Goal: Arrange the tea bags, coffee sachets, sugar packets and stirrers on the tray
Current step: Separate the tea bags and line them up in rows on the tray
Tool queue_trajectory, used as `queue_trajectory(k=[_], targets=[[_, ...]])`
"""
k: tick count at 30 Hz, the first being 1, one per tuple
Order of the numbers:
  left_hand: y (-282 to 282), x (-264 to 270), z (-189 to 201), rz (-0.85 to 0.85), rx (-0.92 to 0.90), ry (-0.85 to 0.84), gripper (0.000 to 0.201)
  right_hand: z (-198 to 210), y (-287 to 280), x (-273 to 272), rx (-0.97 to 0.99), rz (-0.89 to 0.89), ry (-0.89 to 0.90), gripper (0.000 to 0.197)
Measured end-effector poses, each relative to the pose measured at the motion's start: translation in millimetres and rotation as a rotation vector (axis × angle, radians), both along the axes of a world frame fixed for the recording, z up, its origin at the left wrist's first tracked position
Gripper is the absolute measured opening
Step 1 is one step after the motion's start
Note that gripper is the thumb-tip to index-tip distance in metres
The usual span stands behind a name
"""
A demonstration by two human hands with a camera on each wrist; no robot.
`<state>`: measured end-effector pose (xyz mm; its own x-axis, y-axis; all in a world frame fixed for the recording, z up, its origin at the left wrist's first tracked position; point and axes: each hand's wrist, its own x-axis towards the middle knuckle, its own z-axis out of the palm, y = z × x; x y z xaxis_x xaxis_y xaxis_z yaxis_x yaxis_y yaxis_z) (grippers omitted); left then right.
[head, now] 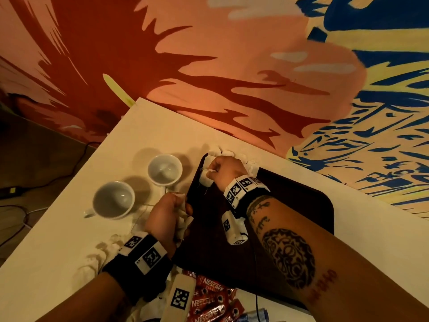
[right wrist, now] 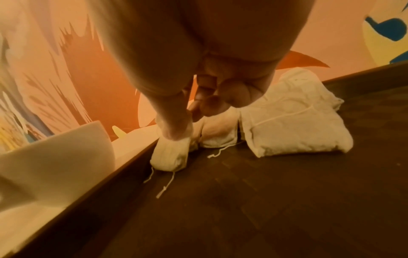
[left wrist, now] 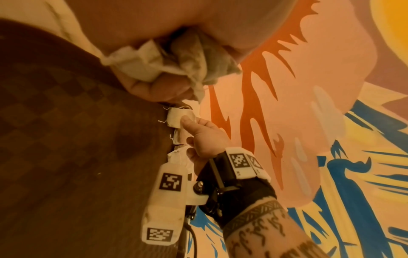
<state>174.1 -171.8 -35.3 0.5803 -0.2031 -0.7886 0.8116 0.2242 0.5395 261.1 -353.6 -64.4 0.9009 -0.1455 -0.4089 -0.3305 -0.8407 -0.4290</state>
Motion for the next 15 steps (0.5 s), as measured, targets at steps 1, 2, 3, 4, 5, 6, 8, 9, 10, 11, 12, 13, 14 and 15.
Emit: queue_trajectory(k=[1, 2, 3, 4, 5, 6, 8, 9, 10, 11, 12, 13, 14, 15], targets=[[-0.5, 0.7, -1.3, 0.005, 0.001, 0.006, 0.042, -1.3, 0.1, 1.3, -0.003, -0.004, 0.01, 0.009], [-0.8, 1.1, -2.2, 0.002, 0.012, 0.011, 0.042, -2.3, 0.7, 2.3, -0.006, -0.011, 0.015, 0.01], [-1.2, 1.7, -2.6, -0.007, 0.027, 0.018, 0.041, -3.1, 1.4, 3.2, -0.011, -0.015, 0.013, 0.011], [-1.5, 2.2, -2.4, -0.017, 0.044, 0.024, 0.038, -3.0, 2.2, 4.5, -0.016, -0.014, 0.009, 0.011], [-2.4, 2.6, -1.3, -0.026, 0.06, 0.028, 0.036, -2.1, 2.7, 6.0, -0.021, -0.001, 0.007, 0.01], [-3.3, 3.2, -1.7, -0.032, 0.071, 0.028, 0.034, -1.1, 3.2, 7.5, -0.026, 0.013, 0.008, 0.008], [-5.5, 4.8, -2.4, -0.027, 0.07, 0.02, 0.033, 1.4, 3.9, 9.7, -0.035, 0.027, 0.007, 0.012], [-6.6, 5.6, -3.5, -0.025, 0.068, 0.008, 0.031, 2.0, 3.6, 10.3, -0.033, 0.02, 0.005, 0.017], [-7.5, 6.2, -6.2, -0.026, 0.064, -0.01, 0.028, 2.4, 3.4, 9.8, -0.032, 0.006, -0.003, 0.023], [-8.6, 6.8, -9.0, -0.026, 0.06, -0.033, 0.026, 3.7, 3.6, 8.4, -0.032, -0.011, -0.012, 0.028], [-9.7, 7.5, -12.1, -0.016, 0.054, -0.06, 0.023, 5.6, 3.7, 5.8, -0.025, -0.033, -0.026, 0.033], [-11.0, 7.6, -13.6, 0.0, 0.045, -0.089, 0.021, 9.2, 3.9, 1.2, -0.006, -0.057, -0.051, 0.034], [-12.3, 7.9, -14.6, 0.015, 0.034, -0.117, 0.018, 14.1, 4.6, -4.3, 0.026, -0.081, -0.086, 0.032], [-14.1, 7.8, -14.1, 0.026, 0.019, -0.139, 0.017, 20.8, 5.4, -11.7, 0.078, -0.102, -0.13, 0.026]])
